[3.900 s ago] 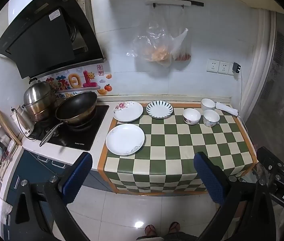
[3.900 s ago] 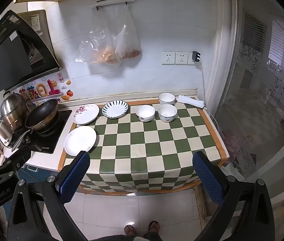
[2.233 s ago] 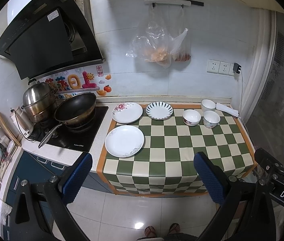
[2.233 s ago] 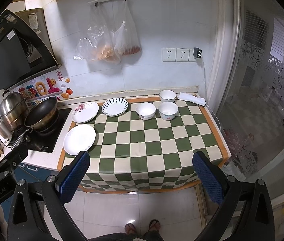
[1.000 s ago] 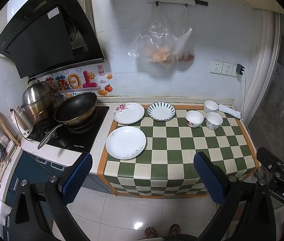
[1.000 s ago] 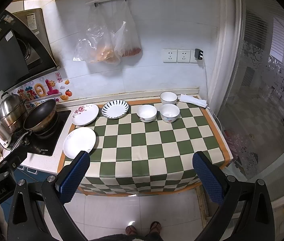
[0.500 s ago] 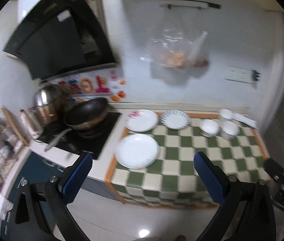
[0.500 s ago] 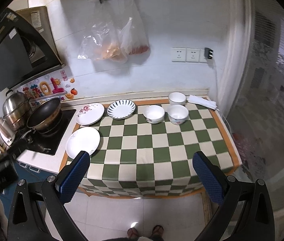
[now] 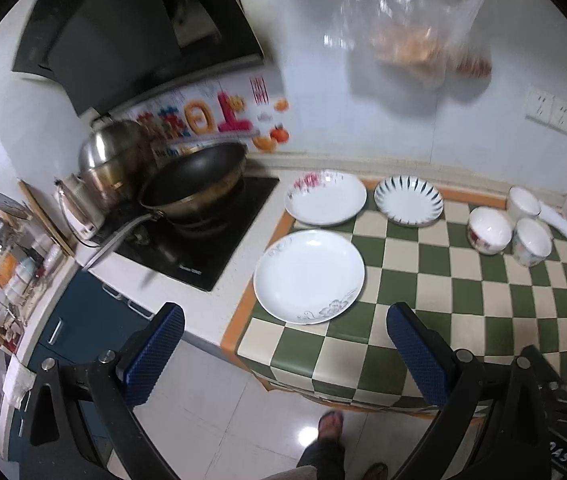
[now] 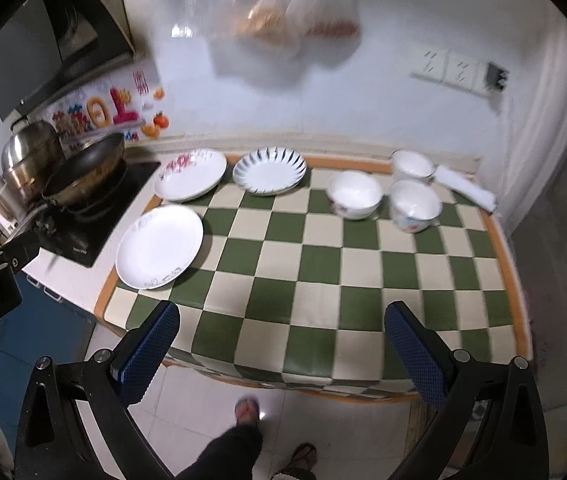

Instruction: Organize plates and bowls

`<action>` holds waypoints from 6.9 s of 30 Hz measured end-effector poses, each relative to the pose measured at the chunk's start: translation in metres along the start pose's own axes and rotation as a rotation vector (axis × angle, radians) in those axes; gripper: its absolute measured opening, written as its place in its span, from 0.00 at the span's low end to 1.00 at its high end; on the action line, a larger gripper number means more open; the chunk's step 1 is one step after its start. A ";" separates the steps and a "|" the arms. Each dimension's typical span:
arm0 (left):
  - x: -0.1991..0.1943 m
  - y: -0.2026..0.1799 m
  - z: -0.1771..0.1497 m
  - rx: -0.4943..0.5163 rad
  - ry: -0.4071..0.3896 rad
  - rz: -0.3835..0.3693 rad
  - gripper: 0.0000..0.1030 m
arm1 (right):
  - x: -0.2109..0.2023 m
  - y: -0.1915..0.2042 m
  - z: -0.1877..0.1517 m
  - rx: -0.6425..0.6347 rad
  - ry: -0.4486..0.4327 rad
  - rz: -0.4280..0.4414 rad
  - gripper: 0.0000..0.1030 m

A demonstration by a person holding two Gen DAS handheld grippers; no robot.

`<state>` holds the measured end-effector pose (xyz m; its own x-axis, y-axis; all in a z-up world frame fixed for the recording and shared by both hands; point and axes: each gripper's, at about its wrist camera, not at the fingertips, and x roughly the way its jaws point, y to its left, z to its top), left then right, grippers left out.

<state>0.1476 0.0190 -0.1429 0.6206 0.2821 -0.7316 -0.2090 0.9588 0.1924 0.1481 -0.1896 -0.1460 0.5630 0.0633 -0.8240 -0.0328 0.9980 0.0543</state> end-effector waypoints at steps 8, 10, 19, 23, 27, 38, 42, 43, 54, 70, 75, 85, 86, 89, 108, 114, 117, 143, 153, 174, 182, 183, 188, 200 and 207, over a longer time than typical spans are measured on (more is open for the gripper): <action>0.117 0.007 0.032 0.044 0.163 -0.098 1.00 | 0.133 0.036 0.026 0.017 0.190 0.054 1.00; 0.154 0.015 0.042 0.056 0.210 -0.131 1.00 | 0.167 0.046 0.036 0.043 0.230 0.092 1.00; 0.311 0.058 0.057 0.021 0.464 -0.231 0.90 | 0.303 0.090 0.068 0.178 0.420 0.287 0.97; 0.358 0.059 0.051 0.038 0.556 -0.267 0.75 | 0.353 0.109 0.074 0.228 0.498 0.354 0.84; 0.389 0.058 0.040 0.043 0.647 -0.304 0.52 | 0.389 0.124 0.077 0.228 0.564 0.371 0.67; 0.388 0.049 0.033 0.065 0.646 -0.334 0.35 | 0.421 0.160 0.092 0.141 0.601 0.367 0.19; 0.380 0.049 0.034 0.067 0.645 -0.322 0.34 | 0.423 0.156 0.092 0.155 0.593 0.383 0.18; 0.375 0.047 0.035 0.066 0.639 -0.316 0.34 | 0.421 0.154 0.090 0.149 0.591 0.384 0.18; 0.330 0.003 0.051 0.095 0.591 -0.364 0.34 | 0.387 0.097 0.095 0.144 0.549 0.411 0.18; 0.291 -0.139 0.025 0.257 0.579 -0.414 0.34 | 0.348 -0.059 0.051 0.257 0.535 0.354 0.18; 0.293 -0.156 0.019 0.264 0.595 -0.400 0.34 | 0.352 -0.090 0.038 0.268 0.537 0.345 0.18; 0.308 -0.160 0.022 0.234 0.615 -0.360 0.34 | 0.364 -0.101 0.032 0.253 0.555 0.365 0.18; 0.309 -0.158 0.023 0.230 0.615 -0.359 0.34 | 0.366 -0.100 0.034 0.248 0.556 0.364 0.18; 0.309 -0.151 0.022 0.218 0.615 -0.361 0.34 | 0.367 -0.096 0.035 0.234 0.559 0.356 0.18; 0.302 -0.020 0.143 0.063 0.393 -0.344 0.37 | 0.310 -0.094 0.100 0.268 0.458 0.278 0.40; 0.356 0.026 0.175 -0.027 0.379 -0.225 0.37 | 0.334 0.005 0.192 0.130 0.349 0.407 0.49; 0.385 0.043 0.171 -0.056 0.409 -0.192 0.37 | 0.371 0.051 0.228 0.062 0.336 0.409 0.49; 0.475 0.045 0.153 -0.050 0.536 -0.189 0.37 | 0.556 0.163 0.301 -0.171 0.491 0.303 0.49; 0.475 0.052 0.153 -0.069 0.547 -0.189 0.37 | 0.574 0.178 0.298 -0.204 0.544 0.330 0.44; 0.436 0.059 0.143 -0.134 0.492 -0.205 0.23 | 0.541 0.159 0.291 -0.208 0.450 0.414 0.16; 0.396 0.055 0.142 -0.121 0.457 -0.226 0.23 | 0.504 0.144 0.284 -0.176 0.414 0.433 0.16; 0.390 0.054 0.142 -0.120 0.450 -0.232 0.23 | 0.496 0.140 0.283 -0.166 0.405 0.437 0.16; 0.356 0.052 0.142 -0.099 0.418 -0.258 0.23 | 0.454 0.120 0.276 -0.124 0.360 0.446 0.16; 0.270 0.011 0.134 -0.004 0.357 -0.338 0.23 | 0.355 0.040 0.223 -0.012 0.291 0.427 0.16; 0.243 -0.028 0.115 0.076 0.365 -0.385 0.23 | 0.318 -0.011 0.172 0.043 0.298 0.393 0.16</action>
<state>0.3911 0.0642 -0.2515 0.3359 -0.1081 -0.9357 0.0457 0.9941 -0.0984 0.4694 -0.1806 -0.3120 0.2544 0.4397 -0.8614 -0.1576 0.8976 0.4116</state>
